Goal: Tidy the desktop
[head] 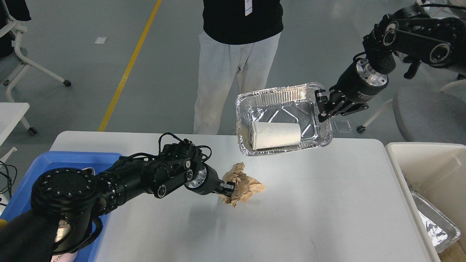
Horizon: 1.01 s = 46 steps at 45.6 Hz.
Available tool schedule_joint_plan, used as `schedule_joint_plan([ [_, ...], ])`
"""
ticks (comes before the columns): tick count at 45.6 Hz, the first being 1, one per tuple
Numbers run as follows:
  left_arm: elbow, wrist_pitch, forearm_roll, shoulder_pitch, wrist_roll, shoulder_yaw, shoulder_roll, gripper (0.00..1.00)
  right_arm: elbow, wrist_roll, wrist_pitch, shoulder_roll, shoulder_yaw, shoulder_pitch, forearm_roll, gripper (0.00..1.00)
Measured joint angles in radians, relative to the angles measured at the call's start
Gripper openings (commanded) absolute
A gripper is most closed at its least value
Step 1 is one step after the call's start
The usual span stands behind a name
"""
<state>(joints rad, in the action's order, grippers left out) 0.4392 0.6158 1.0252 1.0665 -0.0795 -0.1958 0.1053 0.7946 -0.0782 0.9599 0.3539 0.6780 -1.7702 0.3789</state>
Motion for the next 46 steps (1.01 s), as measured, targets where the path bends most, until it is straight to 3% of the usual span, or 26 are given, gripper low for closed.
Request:
schedule_joint_plan([
  [8,0.046,0.086,-0.009,0.039,-0.021,0.023,-0.089,0.02,0.000,0.000,0.000,0.007,0.000,0.006,0.000,0.00],
  [19,0.263,0.108,-0.014,0.091,0.000,0.098,-0.300,0.00,0.000,0.000,0.000,0.010,0.000,0.010,0.002,0.00],
  [29,0.474,0.193,-0.017,0.123,0.066,0.226,-0.552,0.00,-0.002,0.000,0.000,0.008,-0.003,0.012,0.003,0.00],
  [38,0.641,0.241,-0.084,0.143,0.063,0.353,-0.798,0.00,-0.004,0.000,0.000,0.000,-0.004,0.017,0.003,0.00],
  [46,0.715,0.298,-0.241,0.242,0.049,0.406,-0.991,0.00,-0.006,0.000,0.000,-0.002,-0.005,0.018,0.003,0.00],
])
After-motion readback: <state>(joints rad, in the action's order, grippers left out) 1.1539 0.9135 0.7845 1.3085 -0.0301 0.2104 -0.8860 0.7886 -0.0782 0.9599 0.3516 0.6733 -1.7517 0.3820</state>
